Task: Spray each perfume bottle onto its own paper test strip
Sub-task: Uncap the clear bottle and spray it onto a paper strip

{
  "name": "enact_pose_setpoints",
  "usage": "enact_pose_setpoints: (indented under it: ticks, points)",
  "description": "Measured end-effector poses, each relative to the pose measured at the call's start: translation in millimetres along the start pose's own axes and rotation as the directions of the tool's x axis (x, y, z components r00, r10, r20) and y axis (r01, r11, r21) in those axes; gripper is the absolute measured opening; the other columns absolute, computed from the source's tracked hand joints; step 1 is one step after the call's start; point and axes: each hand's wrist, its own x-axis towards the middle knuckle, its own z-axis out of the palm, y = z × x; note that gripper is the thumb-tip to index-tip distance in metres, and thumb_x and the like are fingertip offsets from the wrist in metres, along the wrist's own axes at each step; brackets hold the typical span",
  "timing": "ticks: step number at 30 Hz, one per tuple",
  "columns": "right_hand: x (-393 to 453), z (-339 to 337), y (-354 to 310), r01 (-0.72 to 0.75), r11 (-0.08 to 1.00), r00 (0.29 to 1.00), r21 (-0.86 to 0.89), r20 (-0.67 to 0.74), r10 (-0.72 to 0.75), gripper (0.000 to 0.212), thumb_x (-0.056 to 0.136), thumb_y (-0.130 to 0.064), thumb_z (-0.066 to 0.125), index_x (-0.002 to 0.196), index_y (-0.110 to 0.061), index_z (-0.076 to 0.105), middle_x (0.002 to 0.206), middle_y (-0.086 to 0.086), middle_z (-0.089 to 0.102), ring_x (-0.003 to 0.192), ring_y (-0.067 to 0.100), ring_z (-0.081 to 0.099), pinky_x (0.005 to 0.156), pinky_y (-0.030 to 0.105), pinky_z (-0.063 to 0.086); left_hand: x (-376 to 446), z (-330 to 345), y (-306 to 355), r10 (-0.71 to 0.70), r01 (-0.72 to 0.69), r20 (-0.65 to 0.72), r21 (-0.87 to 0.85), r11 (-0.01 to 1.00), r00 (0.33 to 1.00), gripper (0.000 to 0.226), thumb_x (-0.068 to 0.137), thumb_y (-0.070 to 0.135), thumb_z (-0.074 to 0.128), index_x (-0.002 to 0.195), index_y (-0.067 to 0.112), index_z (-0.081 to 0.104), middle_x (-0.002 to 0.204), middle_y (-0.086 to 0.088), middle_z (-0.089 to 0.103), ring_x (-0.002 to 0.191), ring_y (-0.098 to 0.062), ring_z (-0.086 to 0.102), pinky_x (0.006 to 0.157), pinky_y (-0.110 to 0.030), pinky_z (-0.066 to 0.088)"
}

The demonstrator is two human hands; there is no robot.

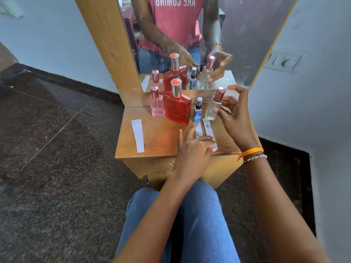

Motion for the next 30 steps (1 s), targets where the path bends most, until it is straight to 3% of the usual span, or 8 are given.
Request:
enact_pose_setpoints:
  ticks: [11,17,27,30]
  points:
    - [-0.7,3.9,4.9,0.002,0.999,1.000,-0.044,0.029,-0.001,0.056,0.084,0.011,0.058,0.122,-0.020,0.030,0.108,0.011,0.063,0.101,0.016,0.062,0.090,0.018,0.050,-1.4,1.7,-5.3,0.005,-0.005,-0.003,-0.056,0.998,1.000,0.031,0.093,0.020,0.053,0.122,0.023,0.062,0.131,0.009,0.058,0.142,-0.015,0.016,0.109,-0.033,-0.013]
    - [0.0,4.7,10.1,-0.013,0.998,0.999,-0.067,0.039,0.016,0.057,0.084,0.011,0.059,0.125,-0.017,0.031,0.105,0.000,0.061,0.105,0.018,0.062,0.092,0.017,0.049,0.5,1.9,-8.1,0.005,-0.004,0.003,-0.072,0.997,1.000,0.031,0.092,0.018,0.053,0.121,0.023,0.063,0.131,0.009,0.058,0.142,-0.015,0.017,0.110,-0.033,-0.011]
    - [2.7,6.8,10.9,-0.011,0.997,0.999,-0.070,0.044,0.014,0.058,0.084,0.012,0.058,0.127,-0.015,0.030,0.107,0.013,0.062,0.103,0.018,0.061,0.088,0.013,0.047,0.1,1.7,-10.2,0.000,0.003,0.026,-0.105,0.994,1.000,0.030,0.093,0.018,0.054,0.121,0.023,0.062,0.132,0.009,0.058,0.143,-0.014,0.017,0.114,-0.035,-0.006]
    - [1.6,6.2,13.8,-0.020,0.997,0.999,-0.078,0.043,0.023,0.058,0.084,0.011,0.058,0.128,-0.016,0.030,0.107,0.006,0.061,0.106,0.018,0.060,0.089,0.012,0.048,-0.2,0.9,-11.0,0.001,0.002,0.028,-0.111,0.994,1.000,0.030,0.093,0.018,0.054,0.121,0.022,0.062,0.132,0.009,0.058,0.143,-0.013,0.016,0.114,-0.034,-0.006]
